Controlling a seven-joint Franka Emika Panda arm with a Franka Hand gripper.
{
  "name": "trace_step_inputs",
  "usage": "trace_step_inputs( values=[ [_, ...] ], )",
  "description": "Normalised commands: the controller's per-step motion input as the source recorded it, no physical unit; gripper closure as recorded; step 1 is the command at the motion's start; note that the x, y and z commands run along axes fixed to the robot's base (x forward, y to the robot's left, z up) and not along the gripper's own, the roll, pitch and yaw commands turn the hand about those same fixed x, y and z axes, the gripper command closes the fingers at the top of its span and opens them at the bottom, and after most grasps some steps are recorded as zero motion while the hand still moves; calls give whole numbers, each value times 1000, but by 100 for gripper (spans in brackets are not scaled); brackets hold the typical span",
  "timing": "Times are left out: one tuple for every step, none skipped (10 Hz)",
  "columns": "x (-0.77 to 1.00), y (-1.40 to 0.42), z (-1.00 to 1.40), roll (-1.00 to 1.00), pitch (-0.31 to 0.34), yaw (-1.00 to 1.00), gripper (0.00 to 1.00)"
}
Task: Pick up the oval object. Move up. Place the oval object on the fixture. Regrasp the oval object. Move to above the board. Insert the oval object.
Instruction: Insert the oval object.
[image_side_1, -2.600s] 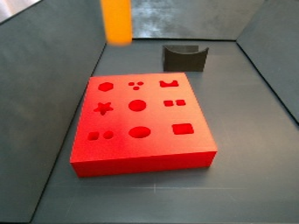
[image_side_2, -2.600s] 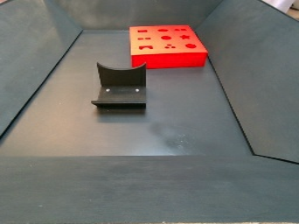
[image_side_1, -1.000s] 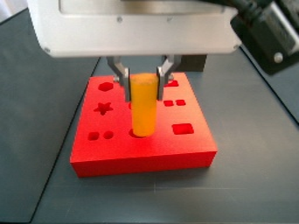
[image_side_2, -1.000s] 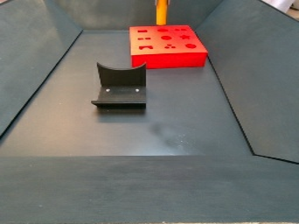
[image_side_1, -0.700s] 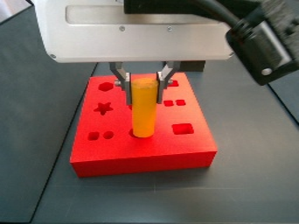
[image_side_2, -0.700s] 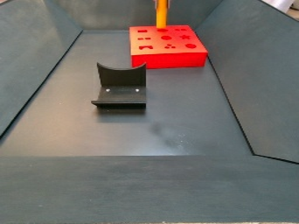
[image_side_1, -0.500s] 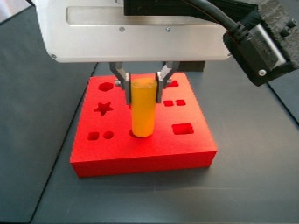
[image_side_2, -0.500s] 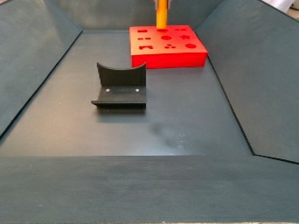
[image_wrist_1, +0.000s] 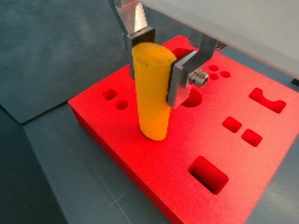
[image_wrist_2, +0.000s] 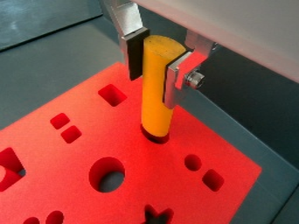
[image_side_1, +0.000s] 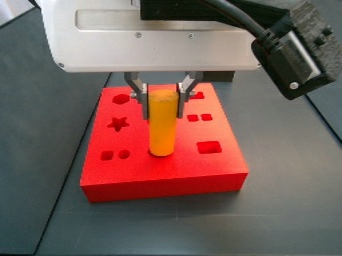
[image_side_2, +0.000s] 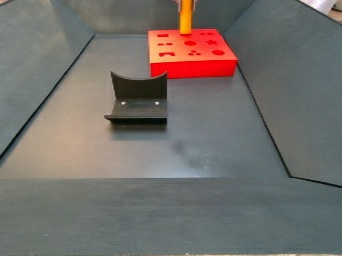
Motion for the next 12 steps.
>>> trace_step_inputs(
  values=[
    [0,0,-83,10,0,0,100],
    [0,0,-103,13,0,0,100],
    [0,0,-143,29,0,0,100],
    [0,0,-206,50,0,0,100],
    [0,0,-231,139,0,0,100],
    [0,6,-323,167,0,0,100],
    [-29,20,-494,151,-41,0,100],
    [-54,6,-637,127,-59,0,100],
    [-37,0,-986,110,-100,-103,100],
    [0,-109,-1000,31,-64,-274,100],
    [-20,-174,-1000,0,-51,-260,100],
    [-54,-123,-1000,-59,-70,-234,100]
  ],
)
